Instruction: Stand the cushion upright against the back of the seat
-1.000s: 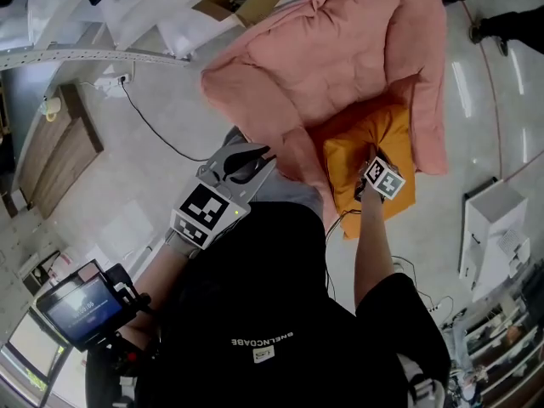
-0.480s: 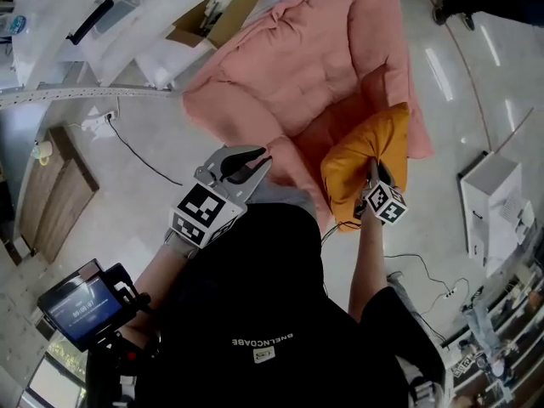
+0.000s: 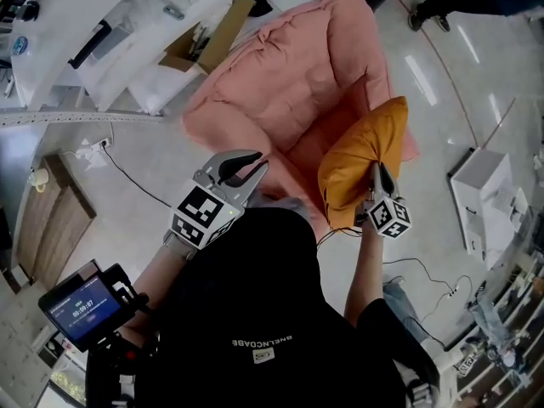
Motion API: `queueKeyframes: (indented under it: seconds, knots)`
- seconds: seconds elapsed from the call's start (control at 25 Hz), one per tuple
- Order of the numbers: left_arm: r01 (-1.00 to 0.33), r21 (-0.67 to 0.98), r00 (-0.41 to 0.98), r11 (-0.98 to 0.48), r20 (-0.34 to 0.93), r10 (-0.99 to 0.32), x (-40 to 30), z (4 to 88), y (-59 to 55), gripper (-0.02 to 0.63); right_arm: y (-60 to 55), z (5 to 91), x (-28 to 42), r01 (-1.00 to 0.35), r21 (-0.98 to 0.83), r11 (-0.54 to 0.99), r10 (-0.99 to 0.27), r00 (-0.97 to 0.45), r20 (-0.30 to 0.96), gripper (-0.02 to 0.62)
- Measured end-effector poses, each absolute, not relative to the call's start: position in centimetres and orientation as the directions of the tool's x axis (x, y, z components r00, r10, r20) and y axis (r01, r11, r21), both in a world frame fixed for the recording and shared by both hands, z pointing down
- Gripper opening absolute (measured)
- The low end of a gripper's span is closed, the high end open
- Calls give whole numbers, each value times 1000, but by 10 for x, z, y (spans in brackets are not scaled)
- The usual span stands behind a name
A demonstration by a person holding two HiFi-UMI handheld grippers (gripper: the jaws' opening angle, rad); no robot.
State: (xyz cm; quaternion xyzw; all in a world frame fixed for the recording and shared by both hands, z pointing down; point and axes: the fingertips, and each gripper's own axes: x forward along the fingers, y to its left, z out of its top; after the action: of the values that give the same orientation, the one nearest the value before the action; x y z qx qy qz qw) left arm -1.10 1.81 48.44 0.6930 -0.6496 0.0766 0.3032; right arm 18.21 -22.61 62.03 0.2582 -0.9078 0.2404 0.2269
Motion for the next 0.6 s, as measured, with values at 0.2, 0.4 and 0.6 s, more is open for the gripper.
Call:
queueKeyframes:
  seconds: [0.2,0.4,0.6]
  knots:
    - [-947,320,139,28,485,-864,-14,480,11,77,-245,584,171,-563,-326,759,-392,-796,461,35]
    - [-947,320,135,28,475,-870,-15,478,8,77,-257,549,159,-536,-349,769,-413,-833,369,26]
    - [-948,317,122,38,468,-875,-20,476,6,77,-269,520,136,-510,-372,776,-422,-857,295,21]
